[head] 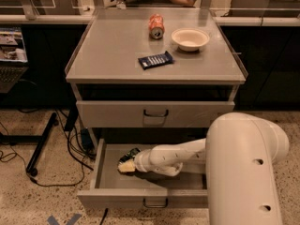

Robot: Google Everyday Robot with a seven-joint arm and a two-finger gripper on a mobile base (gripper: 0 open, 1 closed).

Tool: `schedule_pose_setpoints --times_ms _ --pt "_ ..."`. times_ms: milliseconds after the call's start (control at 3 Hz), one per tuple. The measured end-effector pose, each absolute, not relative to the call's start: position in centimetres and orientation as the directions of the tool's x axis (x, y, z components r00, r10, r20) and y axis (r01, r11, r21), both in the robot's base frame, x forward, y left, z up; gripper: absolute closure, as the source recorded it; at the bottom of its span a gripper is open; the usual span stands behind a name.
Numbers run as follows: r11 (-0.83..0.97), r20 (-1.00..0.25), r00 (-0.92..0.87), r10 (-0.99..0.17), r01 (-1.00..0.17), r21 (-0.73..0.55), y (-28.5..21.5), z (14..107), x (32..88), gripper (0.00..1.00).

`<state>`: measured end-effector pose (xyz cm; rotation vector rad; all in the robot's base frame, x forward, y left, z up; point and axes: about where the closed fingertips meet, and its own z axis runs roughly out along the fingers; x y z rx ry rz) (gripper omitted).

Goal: Pick green can from middle drawer and place on counter

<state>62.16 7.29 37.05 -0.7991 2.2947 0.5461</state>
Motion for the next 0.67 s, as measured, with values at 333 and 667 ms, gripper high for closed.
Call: schedule_pose_setpoints --times_ms 333,667 --pt "0.729 -0.685 -0.611 -0.398 -0.664 0.168 7.30 37.05 62.16 0.73" --pt "0.729 -0.685 -0.611 -0.398 -0.664 0.168 7.30 37.05 62.16 0.96"
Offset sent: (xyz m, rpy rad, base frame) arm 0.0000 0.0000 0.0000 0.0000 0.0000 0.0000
